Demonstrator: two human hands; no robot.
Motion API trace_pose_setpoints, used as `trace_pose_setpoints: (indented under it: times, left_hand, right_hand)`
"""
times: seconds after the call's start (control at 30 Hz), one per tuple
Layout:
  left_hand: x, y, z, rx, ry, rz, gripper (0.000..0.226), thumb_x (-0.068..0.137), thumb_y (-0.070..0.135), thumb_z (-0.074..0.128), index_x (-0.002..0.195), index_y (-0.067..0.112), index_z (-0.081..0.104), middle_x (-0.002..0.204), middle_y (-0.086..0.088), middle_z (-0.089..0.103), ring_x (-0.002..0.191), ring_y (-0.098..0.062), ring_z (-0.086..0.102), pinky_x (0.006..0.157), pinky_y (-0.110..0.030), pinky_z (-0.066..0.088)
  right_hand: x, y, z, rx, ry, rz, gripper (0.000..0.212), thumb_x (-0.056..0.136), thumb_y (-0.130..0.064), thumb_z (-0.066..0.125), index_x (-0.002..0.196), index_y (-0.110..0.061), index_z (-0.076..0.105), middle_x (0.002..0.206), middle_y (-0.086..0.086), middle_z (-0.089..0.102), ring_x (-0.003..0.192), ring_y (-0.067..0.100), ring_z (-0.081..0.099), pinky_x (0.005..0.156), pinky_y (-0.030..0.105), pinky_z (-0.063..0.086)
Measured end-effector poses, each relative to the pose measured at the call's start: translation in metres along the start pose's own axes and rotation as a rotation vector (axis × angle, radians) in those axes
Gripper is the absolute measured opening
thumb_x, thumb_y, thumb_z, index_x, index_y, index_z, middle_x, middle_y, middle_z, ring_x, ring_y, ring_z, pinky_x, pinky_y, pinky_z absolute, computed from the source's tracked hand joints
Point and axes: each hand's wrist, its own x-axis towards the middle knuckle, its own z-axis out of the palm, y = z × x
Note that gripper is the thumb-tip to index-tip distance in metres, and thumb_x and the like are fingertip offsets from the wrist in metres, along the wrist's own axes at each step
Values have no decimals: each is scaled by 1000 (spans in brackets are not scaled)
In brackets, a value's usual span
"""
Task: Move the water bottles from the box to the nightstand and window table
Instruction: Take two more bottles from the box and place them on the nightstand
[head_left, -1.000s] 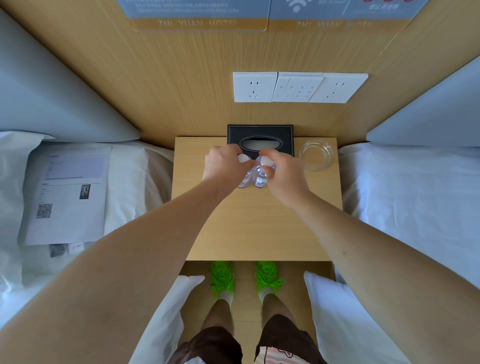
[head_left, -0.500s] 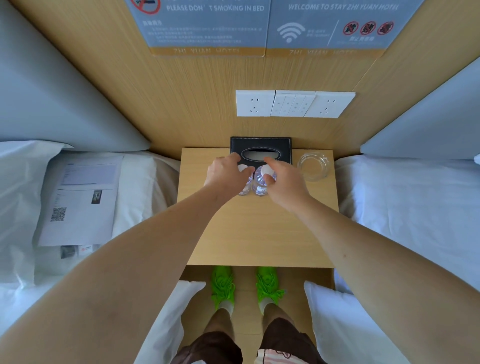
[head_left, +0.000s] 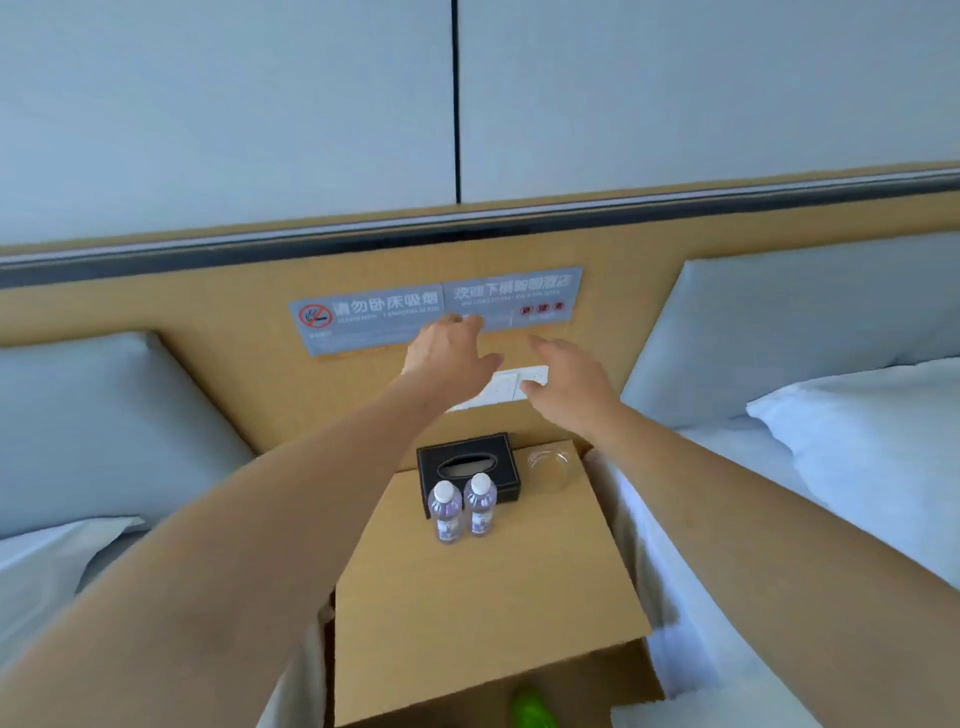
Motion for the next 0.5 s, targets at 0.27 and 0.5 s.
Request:
trace_pose_setpoints:
  times: [0.27, 0.5]
  left_hand:
    - [-12, 138, -48, 113, -15, 529, 67, 96, 51, 62, 155, 26, 40, 161, -5, 40, 141, -36, 43, 113, -49, 39]
    - [-88, 295, -33, 72, -46, 935, 69, 94, 49, 66, 153, 21, 43, 156, -8, 44, 143, -32, 41, 113, -48, 39]
  right_hand:
    - [-100, 25, -116, -209, 235, 306, 73, 94, -42, 62, 158, -29, 28, 150, 14, 42, 136, 38, 44, 106, 47, 44]
    - [-255, 80, -182, -266, 469, 648, 75, 94, -43, 64, 158, -28, 27, 153, 11, 40, 137, 36, 41, 104, 46, 40]
